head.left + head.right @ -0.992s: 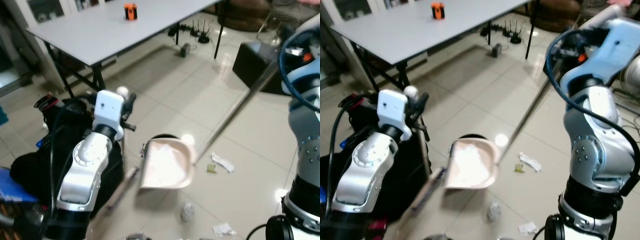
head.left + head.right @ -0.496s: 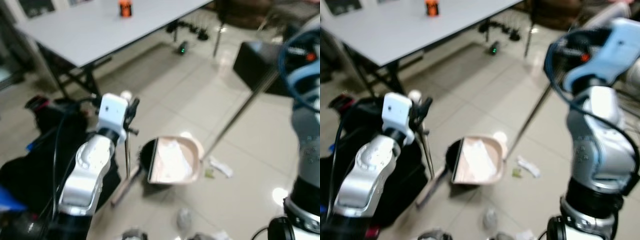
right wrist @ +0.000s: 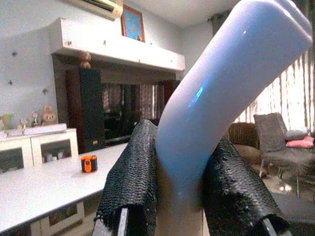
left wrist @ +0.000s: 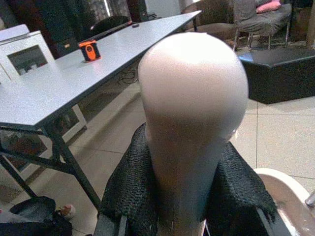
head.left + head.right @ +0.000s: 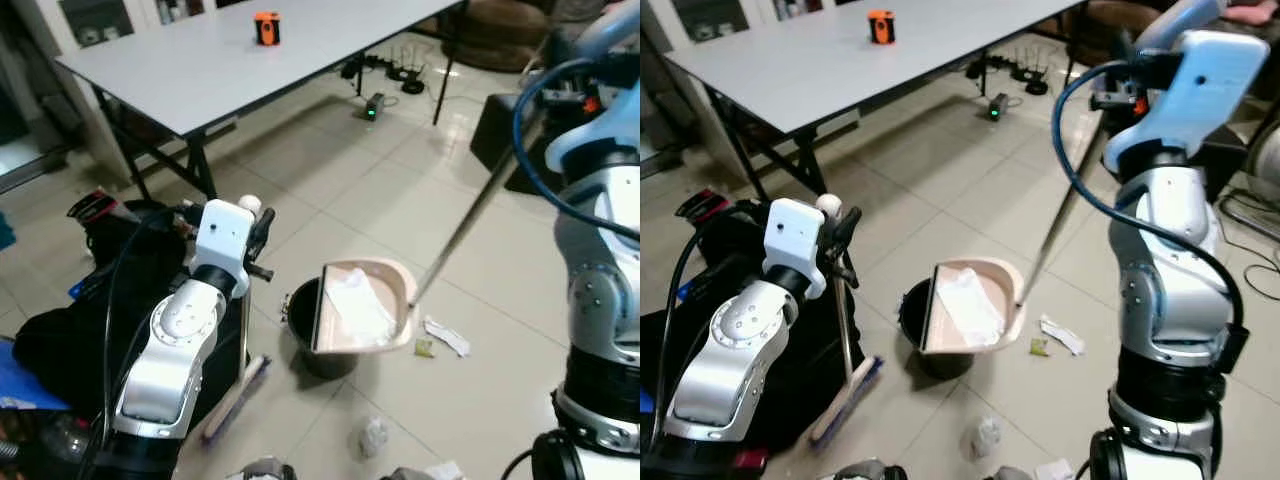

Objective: Sweep floor

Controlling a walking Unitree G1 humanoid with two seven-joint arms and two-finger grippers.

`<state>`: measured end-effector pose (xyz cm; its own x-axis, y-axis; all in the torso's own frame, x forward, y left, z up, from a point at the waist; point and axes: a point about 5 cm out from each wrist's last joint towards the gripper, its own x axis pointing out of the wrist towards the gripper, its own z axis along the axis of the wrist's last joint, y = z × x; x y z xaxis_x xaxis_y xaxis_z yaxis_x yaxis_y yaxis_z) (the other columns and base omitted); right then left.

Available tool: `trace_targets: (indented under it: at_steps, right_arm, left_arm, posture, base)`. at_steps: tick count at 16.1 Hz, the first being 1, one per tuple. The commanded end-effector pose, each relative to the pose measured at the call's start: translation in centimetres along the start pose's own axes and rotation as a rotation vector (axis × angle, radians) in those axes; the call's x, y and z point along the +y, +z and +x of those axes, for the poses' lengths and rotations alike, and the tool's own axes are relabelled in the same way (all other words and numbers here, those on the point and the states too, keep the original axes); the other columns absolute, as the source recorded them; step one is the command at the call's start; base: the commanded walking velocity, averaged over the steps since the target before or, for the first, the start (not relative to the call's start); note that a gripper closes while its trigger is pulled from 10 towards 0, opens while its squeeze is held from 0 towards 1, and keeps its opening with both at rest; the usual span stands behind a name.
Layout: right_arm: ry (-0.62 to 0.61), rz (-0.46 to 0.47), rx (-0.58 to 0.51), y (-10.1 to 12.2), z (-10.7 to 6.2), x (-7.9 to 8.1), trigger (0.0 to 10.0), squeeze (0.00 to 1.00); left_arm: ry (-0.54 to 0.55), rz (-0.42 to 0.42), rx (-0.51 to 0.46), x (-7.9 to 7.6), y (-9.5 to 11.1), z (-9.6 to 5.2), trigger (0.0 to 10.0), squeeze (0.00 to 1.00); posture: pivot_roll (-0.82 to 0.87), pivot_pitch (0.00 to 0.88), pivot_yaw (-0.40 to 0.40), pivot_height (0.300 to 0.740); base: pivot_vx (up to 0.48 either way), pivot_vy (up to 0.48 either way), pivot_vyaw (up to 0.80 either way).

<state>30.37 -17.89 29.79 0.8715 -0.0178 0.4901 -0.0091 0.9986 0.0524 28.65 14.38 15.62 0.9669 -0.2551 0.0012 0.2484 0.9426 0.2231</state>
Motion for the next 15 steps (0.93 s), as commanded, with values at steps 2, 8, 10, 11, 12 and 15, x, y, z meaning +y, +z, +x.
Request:
trace_targets:
  at_steps: [2,8,10,11,12,15]
  right_arm:
    - [0.071,-0.012,-0.094,0.6,0.7,1.7,10.0,0.00]
    - [0.280,-0.156,-0.213,-0.5,1.0,6.1,10.0,0.00]
    - [0.436,-0.214,-0.282,-1.4,-0.2,9.1,10.0,0.00]
    - [0.530,-0.263,-0.319,-1.8,-1.0,10.5,10.0,0.00]
    - [0.586,-0.258,-0.340,-2.3,-1.9,11.6,10.0,0.00]
    - [0.656,-0.247,-0.352,-3.3,-3.1,13.2,10.0,0.00]
  left_arm:
    - [0.010,0.030,-0.013,0.3,0.5,-0.2,10.0,0.00]
    - [0.014,0.033,-0.004,0.3,0.4,-0.5,10.0,0.00]
    - [0.016,0.036,-0.003,0.4,0.4,-0.5,10.0,0.00]
    - [0.017,0.037,-0.003,0.5,0.4,-0.5,10.0,0.00]
    - [0.017,0.038,-0.001,0.5,0.4,-0.6,10.0,0.00]
    - [0.015,0.041,0.000,0.5,0.4,-0.5,10.0,0.00]
  posture:
    - [-0.05,0.080,0.035,0.740]
    - [-0.04,0.085,0.031,0.740]
    - [-0.04,0.087,0.031,0.740]
    - [-0.04,0.087,0.035,0.740]
    - [-0.04,0.087,0.035,0.740]
    - [-0.03,0.085,0.037,0.740]
  base:
    - [0.000,0.000,0.00]
    - [0.000,0.000,0.00]
    - [0.000,0.000,0.00]
    - [0.000,0.000,0.00]
    - [0.000,0.000,0.00]
    - [0.000,0.000,0.00]
